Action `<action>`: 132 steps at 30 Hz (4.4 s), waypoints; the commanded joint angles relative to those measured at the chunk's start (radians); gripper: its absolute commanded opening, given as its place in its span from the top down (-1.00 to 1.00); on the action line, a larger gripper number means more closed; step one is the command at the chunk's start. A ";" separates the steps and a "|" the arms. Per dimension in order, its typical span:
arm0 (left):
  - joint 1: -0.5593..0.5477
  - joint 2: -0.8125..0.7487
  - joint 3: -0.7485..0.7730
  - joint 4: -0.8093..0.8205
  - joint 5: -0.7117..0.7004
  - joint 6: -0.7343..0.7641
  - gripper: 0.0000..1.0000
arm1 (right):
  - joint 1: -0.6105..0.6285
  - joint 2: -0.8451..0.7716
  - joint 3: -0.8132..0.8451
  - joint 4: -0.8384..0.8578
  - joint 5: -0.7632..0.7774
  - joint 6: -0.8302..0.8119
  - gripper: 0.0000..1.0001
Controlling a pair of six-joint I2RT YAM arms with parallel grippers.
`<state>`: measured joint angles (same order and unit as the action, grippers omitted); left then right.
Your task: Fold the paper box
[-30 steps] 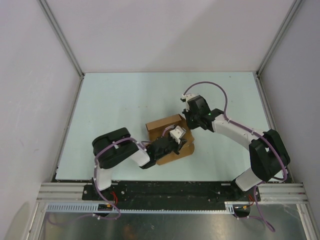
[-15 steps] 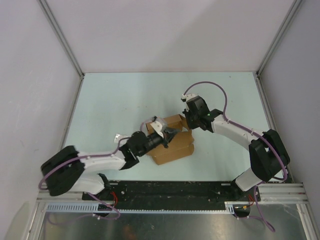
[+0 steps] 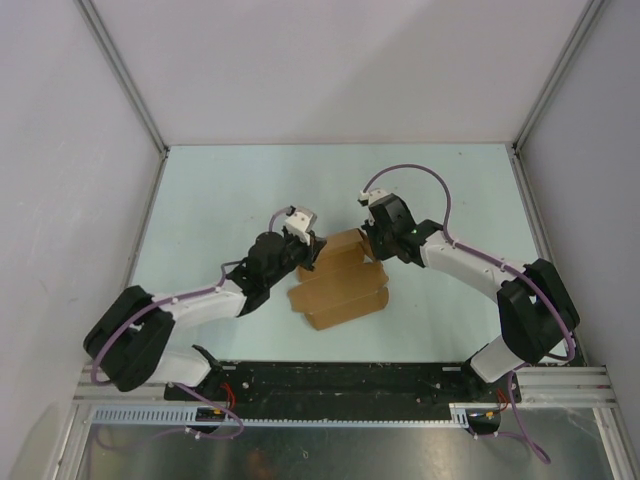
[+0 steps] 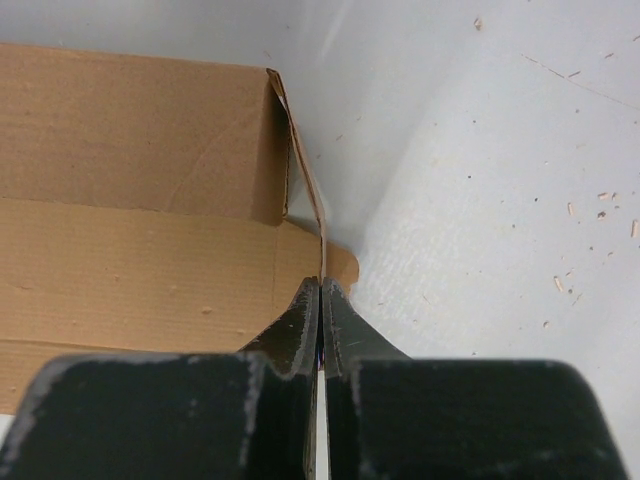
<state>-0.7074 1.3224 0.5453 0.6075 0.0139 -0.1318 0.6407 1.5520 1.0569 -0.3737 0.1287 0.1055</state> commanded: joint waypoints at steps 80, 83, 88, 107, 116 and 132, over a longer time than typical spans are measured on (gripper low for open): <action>0.040 0.098 0.028 -0.037 0.020 0.006 0.97 | -0.294 -0.099 -0.224 0.357 -0.205 -0.029 -0.02; 0.042 0.097 0.028 -0.037 0.021 0.008 0.97 | -0.297 -0.061 -0.222 0.436 -0.219 -0.068 -0.02; 0.042 0.101 0.028 -0.037 0.024 0.008 0.97 | -0.305 -0.012 -0.224 0.522 -0.221 -0.096 -0.02; 0.042 0.097 0.028 -0.037 0.026 0.009 0.98 | -0.271 0.039 -0.167 0.480 -0.509 -0.234 0.03; 0.043 0.101 0.030 -0.038 0.023 0.009 0.97 | -0.266 0.036 -0.167 0.452 -0.615 -0.277 0.08; 0.048 0.103 0.028 -0.037 0.026 0.011 0.98 | -0.248 0.037 -0.166 0.418 -0.704 -0.328 0.09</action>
<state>-0.6708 1.4361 0.5632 0.5617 0.0303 -0.1310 0.3851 1.5993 0.8513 0.0322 -0.5320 -0.1963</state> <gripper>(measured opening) 0.014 0.440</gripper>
